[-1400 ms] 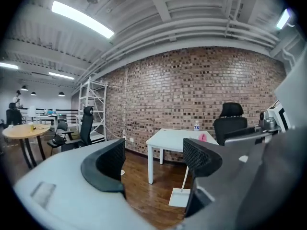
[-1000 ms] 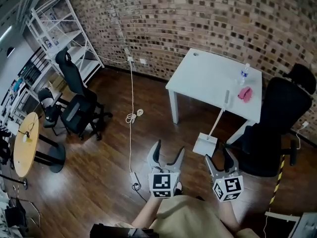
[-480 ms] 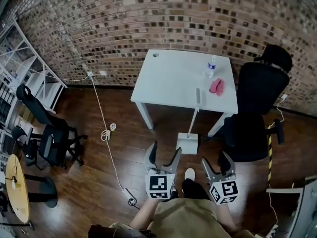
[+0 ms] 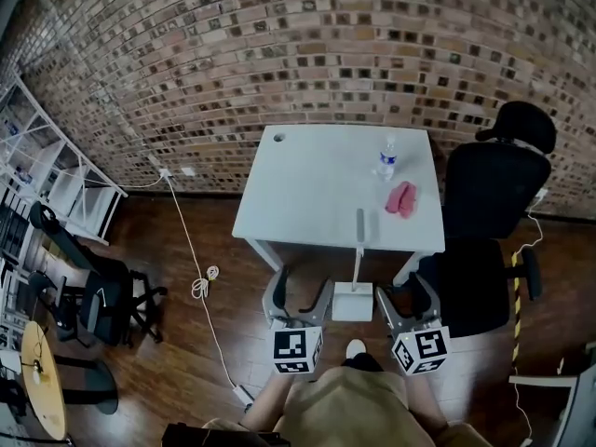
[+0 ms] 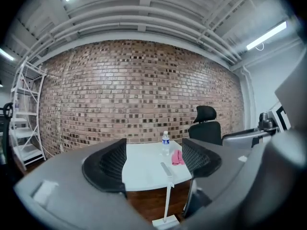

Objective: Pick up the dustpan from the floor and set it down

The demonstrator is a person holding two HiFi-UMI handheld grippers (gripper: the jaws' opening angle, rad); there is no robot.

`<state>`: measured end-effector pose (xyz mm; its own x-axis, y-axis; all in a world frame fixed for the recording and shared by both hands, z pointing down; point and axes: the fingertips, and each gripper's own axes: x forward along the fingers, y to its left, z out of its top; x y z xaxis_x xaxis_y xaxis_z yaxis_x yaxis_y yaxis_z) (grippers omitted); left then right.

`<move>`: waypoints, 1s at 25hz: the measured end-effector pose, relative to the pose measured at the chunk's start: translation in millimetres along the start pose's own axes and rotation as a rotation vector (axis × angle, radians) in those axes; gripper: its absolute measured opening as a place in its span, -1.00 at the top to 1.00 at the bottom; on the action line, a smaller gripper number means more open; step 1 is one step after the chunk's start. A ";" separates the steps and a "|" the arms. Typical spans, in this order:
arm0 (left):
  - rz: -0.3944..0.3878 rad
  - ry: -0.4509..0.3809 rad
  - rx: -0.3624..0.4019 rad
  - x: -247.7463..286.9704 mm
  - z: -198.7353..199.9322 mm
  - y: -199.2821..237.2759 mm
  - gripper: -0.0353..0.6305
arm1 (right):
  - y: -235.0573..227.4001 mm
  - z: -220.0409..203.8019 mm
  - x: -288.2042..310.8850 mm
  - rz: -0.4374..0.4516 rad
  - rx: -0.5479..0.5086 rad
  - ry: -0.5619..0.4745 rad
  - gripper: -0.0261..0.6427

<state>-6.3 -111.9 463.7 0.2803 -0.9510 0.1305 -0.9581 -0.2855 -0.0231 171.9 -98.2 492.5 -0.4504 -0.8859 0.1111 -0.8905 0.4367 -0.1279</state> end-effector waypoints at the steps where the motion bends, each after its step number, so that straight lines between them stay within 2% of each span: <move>1: 0.009 0.002 0.004 9.3 2.5 2.2 -0.14 | -7.6 1.6 7.5 0.002 0.002 -0.002 -0.02; 10: 0.057 0.031 -0.023 58.0 4.2 24.1 -0.14 | -41.6 -4.6 50.4 -0.010 0.033 0.027 0.05; 17: -0.019 0.021 -0.006 96.7 6.6 36.5 -0.14 | -55.0 -12.4 73.6 -0.091 0.023 0.035 0.05; 21: -0.054 0.017 0.032 112.3 7.9 54.0 -0.11 | -57.8 -37.6 81.7 -0.164 0.084 0.060 0.05; 25: -0.071 0.019 0.012 121.3 4.1 70.0 -0.10 | -54.1 -72.3 92.5 -0.175 0.077 0.129 0.05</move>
<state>-39.1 -247.7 473.9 0.3466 -0.9257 0.1512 -0.9349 -0.3541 -0.0251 173.8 -192.5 580.9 -0.2986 -0.9174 0.2630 -0.9504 0.2607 -0.1696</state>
